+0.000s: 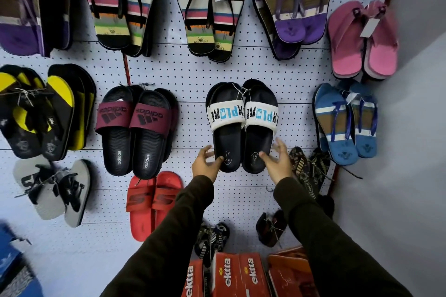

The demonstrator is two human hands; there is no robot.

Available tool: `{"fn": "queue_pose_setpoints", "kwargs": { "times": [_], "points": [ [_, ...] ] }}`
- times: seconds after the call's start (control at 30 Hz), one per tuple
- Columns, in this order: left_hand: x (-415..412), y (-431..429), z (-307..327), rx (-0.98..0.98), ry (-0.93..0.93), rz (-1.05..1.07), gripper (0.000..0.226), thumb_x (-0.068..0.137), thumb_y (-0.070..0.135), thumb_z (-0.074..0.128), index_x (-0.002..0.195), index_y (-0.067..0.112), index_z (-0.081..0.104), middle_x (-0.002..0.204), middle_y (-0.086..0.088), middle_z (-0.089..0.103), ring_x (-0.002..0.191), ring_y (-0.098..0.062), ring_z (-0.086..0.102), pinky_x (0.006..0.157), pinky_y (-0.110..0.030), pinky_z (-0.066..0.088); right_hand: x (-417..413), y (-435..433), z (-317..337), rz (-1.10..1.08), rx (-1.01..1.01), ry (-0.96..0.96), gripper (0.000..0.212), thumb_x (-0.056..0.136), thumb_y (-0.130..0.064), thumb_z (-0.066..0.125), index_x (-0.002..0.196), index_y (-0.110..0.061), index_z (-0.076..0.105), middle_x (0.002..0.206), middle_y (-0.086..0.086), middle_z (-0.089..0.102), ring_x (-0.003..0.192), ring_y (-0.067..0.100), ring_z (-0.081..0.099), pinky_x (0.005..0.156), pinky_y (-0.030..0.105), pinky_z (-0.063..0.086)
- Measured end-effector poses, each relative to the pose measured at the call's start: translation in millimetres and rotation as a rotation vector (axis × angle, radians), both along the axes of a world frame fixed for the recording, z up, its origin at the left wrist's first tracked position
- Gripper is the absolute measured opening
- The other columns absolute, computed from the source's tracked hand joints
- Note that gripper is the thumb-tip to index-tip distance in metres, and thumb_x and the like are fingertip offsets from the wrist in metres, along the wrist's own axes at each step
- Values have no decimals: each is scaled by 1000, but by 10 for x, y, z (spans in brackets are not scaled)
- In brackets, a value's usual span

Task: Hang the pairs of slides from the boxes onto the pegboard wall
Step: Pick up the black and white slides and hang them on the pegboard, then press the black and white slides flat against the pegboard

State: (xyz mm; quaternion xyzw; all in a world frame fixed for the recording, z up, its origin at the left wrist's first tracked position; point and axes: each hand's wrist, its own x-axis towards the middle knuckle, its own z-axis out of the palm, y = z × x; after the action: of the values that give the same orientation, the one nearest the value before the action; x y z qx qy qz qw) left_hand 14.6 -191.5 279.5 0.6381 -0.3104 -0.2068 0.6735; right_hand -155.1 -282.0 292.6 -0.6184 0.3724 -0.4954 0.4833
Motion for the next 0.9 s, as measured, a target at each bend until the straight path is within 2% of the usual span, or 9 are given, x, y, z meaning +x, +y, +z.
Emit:
{"fn": "queue_pose_setpoints", "kwargs": {
  "times": [0.07,0.13,0.23,0.33,0.47,0.6,0.77,0.9],
  "points": [
    [-21,-8,28,-83,-276,82,64,92,28,60,150,18,33,152,-6,40,132,-22,46,115,-39,38,39,-42,46,-42,-271,80,72,100,-24,56,160,-27,17,169,-1,14,155,19,20,125,40,26],
    [-31,-52,111,-171,-582,138,63,97,39,46,154,27,22,162,2,22,150,-15,20,123,-33,21,101,-146,115,-43,-522,218,68,103,-36,45,161,-32,9,170,-9,-2,158,13,5,125,36,19],
    [-40,-197,293,-128,-949,103,60,99,47,34,154,39,13,166,9,5,155,-17,2,125,-35,11,221,-322,228,-50,-690,437,63,105,-42,36,161,-34,8,170,-11,-12,159,18,-10,125,37,9],
    [-9,-368,376,32,-1180,64,64,97,52,31,156,33,15,167,3,0,155,-24,-7,127,-44,11,324,-468,264,-35,-693,524,63,105,-42,33,161,-33,4,167,-13,-20,158,22,-17,127,39,0],
    [131,-499,390,172,-1170,45,68,96,54,30,157,30,9,167,1,-5,154,-26,-11,127,-43,11,428,-588,265,-20,-662,561,64,105,-44,31,160,-38,0,163,-20,-23,158,21,-18,121,33,-1],
    [229,-518,417,179,-1180,17,68,96,54,29,157,32,8,167,3,-5,154,-25,-11,128,-40,10,493,-598,262,-43,-653,560,64,104,-45,32,161,-36,4,169,-11,-16,158,23,-15,122,32,-2],
    [272,-364,456,158,-1192,16,63,97,52,27,156,33,15,167,4,4,155,-24,-1,127,-46,10,525,-480,271,-102,-648,451,59,105,-42,32,160,-29,18,171,-6,0,159,23,-3,129,45,11],
    [512,-46,498,94,-1237,143,61,99,50,26,156,32,17,167,6,10,156,-20,2,127,-44,2,753,-184,298,-195,-680,298,58,104,-39,33,158,-20,27,170,1,11,159,27,3,127,53,16]
  ]
}}
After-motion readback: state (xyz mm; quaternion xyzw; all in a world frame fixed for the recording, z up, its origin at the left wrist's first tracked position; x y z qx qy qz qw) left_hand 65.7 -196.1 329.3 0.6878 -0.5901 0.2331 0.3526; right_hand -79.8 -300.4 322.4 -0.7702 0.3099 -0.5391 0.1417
